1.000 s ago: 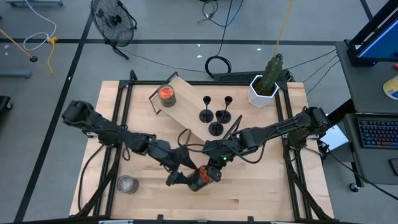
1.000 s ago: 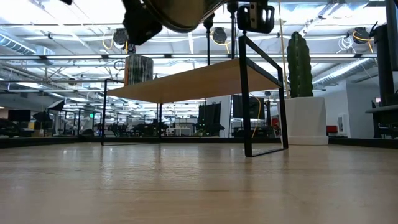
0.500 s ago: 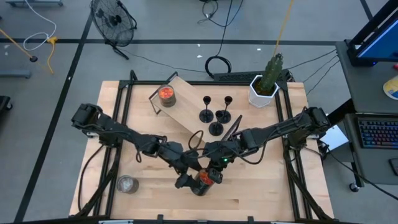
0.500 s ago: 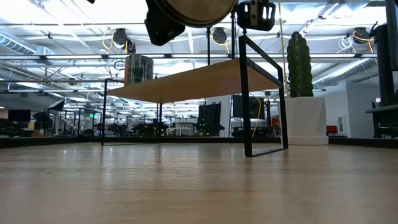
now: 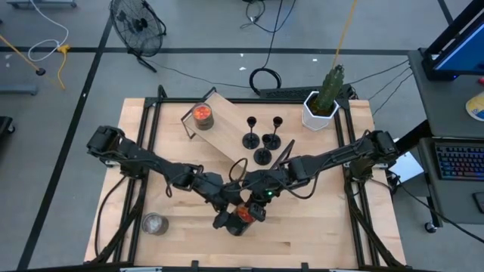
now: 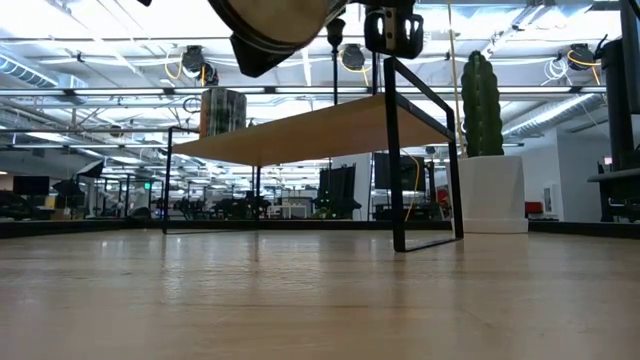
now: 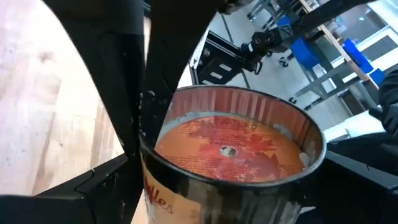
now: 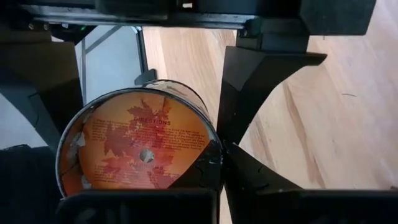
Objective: Pick & Place candle stick holders
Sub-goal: Put the orange scented candle on the shelf
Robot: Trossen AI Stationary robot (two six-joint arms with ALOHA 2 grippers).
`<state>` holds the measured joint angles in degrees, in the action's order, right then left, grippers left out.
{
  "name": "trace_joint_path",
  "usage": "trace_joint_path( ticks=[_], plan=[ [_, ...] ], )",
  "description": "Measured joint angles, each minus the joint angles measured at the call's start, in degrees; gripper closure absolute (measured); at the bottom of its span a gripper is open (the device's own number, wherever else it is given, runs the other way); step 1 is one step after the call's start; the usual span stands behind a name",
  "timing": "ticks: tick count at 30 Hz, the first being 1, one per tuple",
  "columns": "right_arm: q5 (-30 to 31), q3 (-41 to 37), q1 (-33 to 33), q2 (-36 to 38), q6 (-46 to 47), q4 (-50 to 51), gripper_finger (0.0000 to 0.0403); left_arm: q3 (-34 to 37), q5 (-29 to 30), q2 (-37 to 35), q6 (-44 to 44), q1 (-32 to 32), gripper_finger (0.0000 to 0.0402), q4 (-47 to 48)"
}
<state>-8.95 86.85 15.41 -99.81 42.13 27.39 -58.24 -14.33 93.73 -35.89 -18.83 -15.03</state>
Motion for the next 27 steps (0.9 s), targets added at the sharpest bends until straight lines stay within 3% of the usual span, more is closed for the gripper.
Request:
trace_joint_path(
  ticks=[17, 22, 27],
  plan=[
    [3.2, 0.0, -0.5, -0.1, -0.4, -3.5, 0.0403, -0.1, 0.3, 0.0, -2.2, -0.1, 0.001, 0.9],
    [2.9, 0.0, -0.5, -0.1, -0.4, -3.6, 0.0403, -0.1, 0.2, -0.1, -1.9, -0.2, 0.0052, 1.4],
    [1.8, 0.0, -0.5, -0.1, -1.0, -3.9, 0.0403, -0.1, 0.2, -0.1, -2.8, -0.2, 0.0052, 1.4]
  ],
)
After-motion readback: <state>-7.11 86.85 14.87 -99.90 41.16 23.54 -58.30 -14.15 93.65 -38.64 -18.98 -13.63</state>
